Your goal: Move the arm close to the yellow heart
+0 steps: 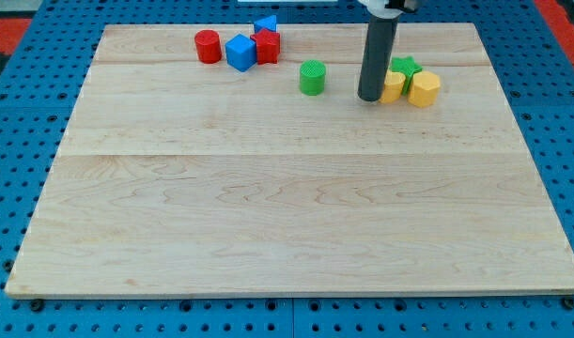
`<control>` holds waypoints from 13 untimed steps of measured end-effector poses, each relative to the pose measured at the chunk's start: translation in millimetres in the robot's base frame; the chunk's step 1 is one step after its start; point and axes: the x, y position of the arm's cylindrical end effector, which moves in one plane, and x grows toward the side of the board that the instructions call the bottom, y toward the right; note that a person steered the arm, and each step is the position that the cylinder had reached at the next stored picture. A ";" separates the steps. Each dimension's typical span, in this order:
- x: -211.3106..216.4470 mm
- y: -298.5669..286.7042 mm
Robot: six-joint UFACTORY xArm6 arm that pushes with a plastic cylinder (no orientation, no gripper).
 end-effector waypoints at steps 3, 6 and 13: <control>-17.7 67.6; 37.2 122.7; 72.9 3.5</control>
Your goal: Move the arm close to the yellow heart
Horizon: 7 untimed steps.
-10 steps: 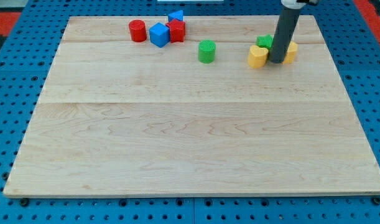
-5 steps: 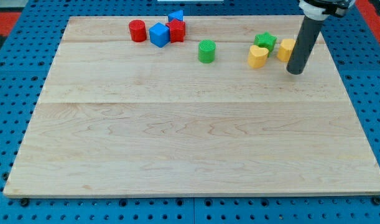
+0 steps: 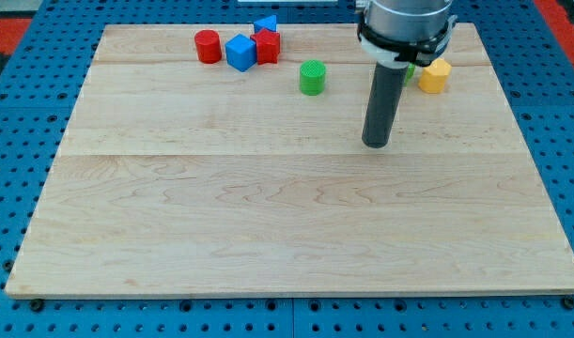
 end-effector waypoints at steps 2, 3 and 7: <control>-24.5 1.8; -24.5 2.9; -43.2 3.5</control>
